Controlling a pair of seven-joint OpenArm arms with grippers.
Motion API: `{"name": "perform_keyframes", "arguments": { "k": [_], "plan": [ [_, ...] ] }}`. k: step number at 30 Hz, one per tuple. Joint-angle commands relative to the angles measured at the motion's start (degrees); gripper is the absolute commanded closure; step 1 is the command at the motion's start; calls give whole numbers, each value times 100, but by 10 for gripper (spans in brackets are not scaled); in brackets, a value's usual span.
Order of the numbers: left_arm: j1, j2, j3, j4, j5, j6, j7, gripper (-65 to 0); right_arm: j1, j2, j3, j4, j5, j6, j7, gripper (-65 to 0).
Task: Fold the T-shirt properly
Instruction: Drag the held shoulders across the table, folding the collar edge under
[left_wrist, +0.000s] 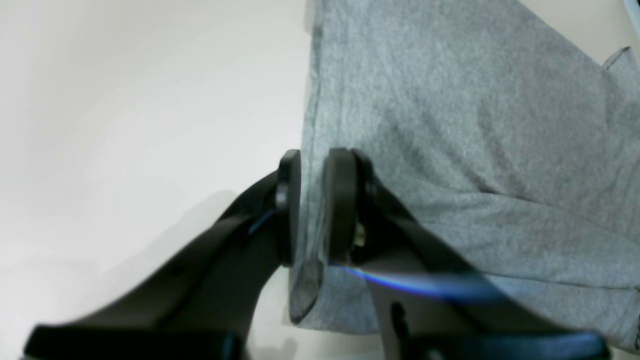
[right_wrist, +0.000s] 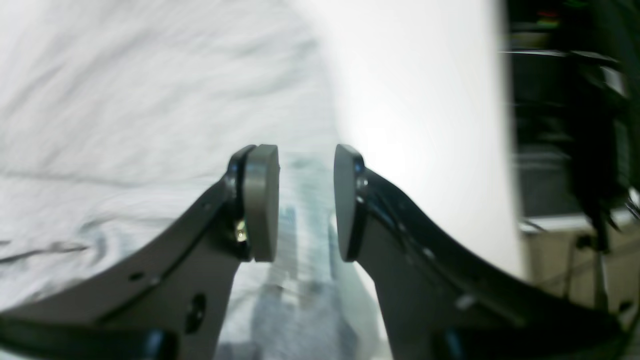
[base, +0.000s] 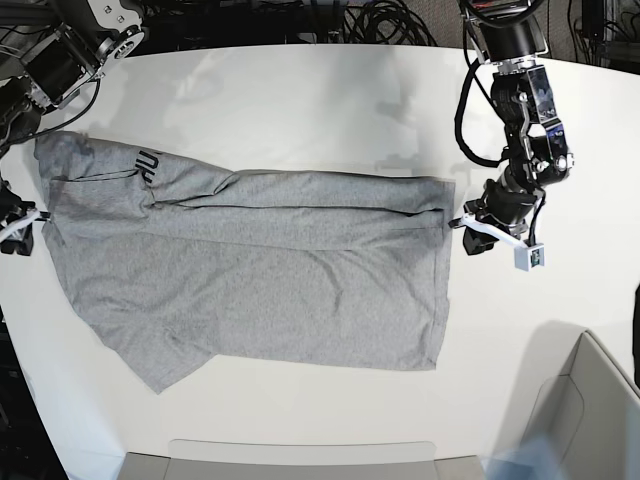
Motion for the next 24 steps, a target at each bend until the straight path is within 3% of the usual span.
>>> {"name": "perform_keyframes", "arguments": {
  "k": [1, 4, 9, 14, 24],
  "plan": [
    [0, -37, 17, 117, -69, -40, -133, -108, -140, 96, 162, 112, 67, 60, -5, -197],
    [114, -37, 17, 161, -78, -40, -133, -108, -650, 96, 373, 86, 287, 60, -286, -198],
    [123, -28, 26, 197, -78, -58, -115, -108, -1432, 70, 611, -442, 964, 60, -242, -199],
    [105, -20, 26, 197, -78, -67, 289, -108, -1547, 96, 725, -1215, 1034, 60, 74, -197],
    [123, -20, 0, 311, -78, -67, 351, -108, -1547, 70, 936, -846, 1017, 60, 100, -197]
  ]
}}
